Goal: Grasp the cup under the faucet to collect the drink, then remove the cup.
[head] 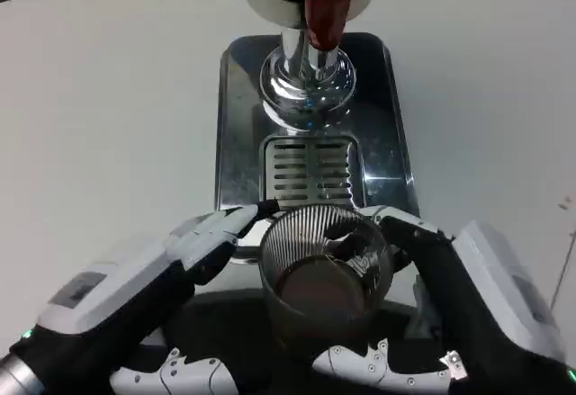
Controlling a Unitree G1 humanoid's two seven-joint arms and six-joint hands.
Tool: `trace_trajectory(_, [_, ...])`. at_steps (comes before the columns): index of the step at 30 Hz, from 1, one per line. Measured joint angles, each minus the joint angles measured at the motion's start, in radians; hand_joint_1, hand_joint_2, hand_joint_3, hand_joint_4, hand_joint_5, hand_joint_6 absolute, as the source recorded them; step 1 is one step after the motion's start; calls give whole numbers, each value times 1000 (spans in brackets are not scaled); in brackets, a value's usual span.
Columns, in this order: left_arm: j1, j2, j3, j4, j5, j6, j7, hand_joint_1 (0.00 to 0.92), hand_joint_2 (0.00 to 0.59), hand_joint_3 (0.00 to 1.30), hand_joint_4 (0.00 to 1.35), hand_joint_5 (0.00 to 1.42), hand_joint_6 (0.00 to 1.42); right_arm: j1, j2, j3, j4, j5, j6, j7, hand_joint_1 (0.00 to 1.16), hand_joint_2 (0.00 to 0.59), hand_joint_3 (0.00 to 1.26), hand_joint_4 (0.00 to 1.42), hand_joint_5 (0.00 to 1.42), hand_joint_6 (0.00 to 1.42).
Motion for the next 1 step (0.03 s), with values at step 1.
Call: trace_trajectory(1, [-3,0,-3,1,0,0,0,0,38,0,0,0,0,2,0,-2,-1,-3,0,0,976,207,952,1250,1263,1424])
